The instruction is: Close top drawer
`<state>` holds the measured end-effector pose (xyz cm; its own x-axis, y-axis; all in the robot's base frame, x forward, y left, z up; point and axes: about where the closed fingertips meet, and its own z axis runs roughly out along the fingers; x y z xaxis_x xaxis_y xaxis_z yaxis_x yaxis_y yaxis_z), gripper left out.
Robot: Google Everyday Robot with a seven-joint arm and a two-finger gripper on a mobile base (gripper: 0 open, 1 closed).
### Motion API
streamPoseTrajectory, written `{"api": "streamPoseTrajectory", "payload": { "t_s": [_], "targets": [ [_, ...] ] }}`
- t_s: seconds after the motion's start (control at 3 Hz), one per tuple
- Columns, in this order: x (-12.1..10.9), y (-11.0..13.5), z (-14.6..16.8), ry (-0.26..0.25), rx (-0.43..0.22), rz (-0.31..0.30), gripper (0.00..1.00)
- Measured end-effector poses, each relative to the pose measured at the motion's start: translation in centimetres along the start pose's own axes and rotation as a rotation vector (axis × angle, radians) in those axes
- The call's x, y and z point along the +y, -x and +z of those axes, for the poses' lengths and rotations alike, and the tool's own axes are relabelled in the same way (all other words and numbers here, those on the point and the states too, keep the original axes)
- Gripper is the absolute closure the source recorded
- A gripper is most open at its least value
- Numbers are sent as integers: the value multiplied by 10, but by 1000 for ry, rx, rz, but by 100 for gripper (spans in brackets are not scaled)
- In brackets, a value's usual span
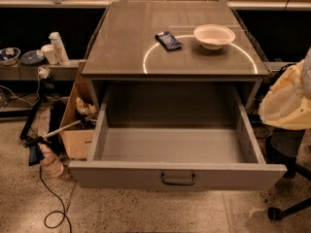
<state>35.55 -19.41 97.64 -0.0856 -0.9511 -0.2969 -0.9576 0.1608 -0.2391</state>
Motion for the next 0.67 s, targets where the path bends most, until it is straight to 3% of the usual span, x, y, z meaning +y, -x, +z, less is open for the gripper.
{"api": "streamPoseTrajectory", "payload": {
  "t_s": [0.67],
  "targets": [
    [23,-10,42,42,-3,24,100]
  ]
}}
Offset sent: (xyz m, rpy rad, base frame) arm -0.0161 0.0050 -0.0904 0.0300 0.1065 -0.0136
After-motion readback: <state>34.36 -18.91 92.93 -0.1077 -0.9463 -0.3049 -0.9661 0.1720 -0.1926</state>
